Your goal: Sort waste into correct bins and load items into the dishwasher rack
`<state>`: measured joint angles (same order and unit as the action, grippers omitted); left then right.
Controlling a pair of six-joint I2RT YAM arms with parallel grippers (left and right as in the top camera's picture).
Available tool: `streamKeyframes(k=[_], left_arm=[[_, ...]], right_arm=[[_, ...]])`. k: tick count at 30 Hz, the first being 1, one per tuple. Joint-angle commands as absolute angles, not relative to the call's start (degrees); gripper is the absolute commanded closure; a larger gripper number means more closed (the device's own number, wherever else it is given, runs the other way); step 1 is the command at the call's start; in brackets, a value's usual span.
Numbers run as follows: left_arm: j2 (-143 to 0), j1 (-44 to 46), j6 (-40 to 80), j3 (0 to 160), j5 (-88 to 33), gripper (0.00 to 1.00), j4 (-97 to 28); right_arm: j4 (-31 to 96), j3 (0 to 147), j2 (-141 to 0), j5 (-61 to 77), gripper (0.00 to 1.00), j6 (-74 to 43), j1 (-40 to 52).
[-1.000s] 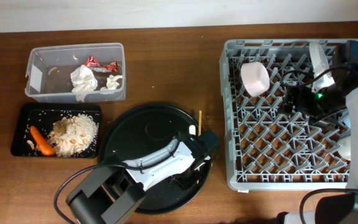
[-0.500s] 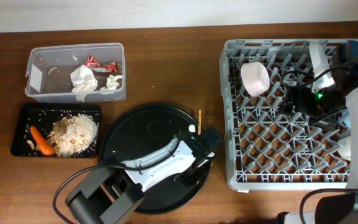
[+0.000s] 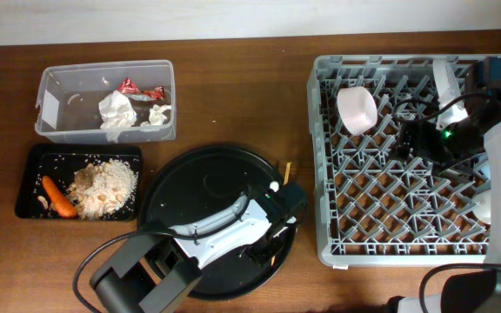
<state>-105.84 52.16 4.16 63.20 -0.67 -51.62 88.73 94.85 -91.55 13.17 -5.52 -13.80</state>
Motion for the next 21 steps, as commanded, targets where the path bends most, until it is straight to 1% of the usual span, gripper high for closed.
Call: streamKeyframes(k=[1, 2, 6, 13, 16, 19, 21], left_arm=[[-104.75, 52.12, 4.32, 62.35, -0.69, 0.76, -52.82], [-104.75, 52.07, 4.34, 62.7, -0.01, 0.72, -53.93], [-104.22, 52.1, 6.35, 64.69, 0.45, 0.71, -59.11], [-104.03, 52.14, 6.44, 64.55, -2.79, 0.69, -55.77], [-104.03, 52.14, 6.44, 63.35, -2.79, 0.66, -55.35], [-104.07, 52.14, 6.44, 61.95, -2.79, 0.67, -55.05], [-104.07, 52.14, 6.66, 61.95, -2.79, 0.74, -54.92]], right_arm=[[88.99, 95.02, -90.37, 12.86, 0.06, -4.89, -13.89], [88.97, 95.02, -90.37, 12.86, 0.06, -4.89, -13.89], [88.95, 95.02, -90.37, 12.86, 0.06, -4.89, -13.89], [88.95, 95.02, -90.37, 12.86, 0.06, -4.89, -13.91], [88.97, 95.02, -90.37, 12.86, 0.06, -4.89, -13.91], [88.97, 95.02, -90.37, 12.86, 0.06, -4.89, -13.91], [89.08, 95.02, -90.37, 12.86, 0.06, -4.89, -13.91]])
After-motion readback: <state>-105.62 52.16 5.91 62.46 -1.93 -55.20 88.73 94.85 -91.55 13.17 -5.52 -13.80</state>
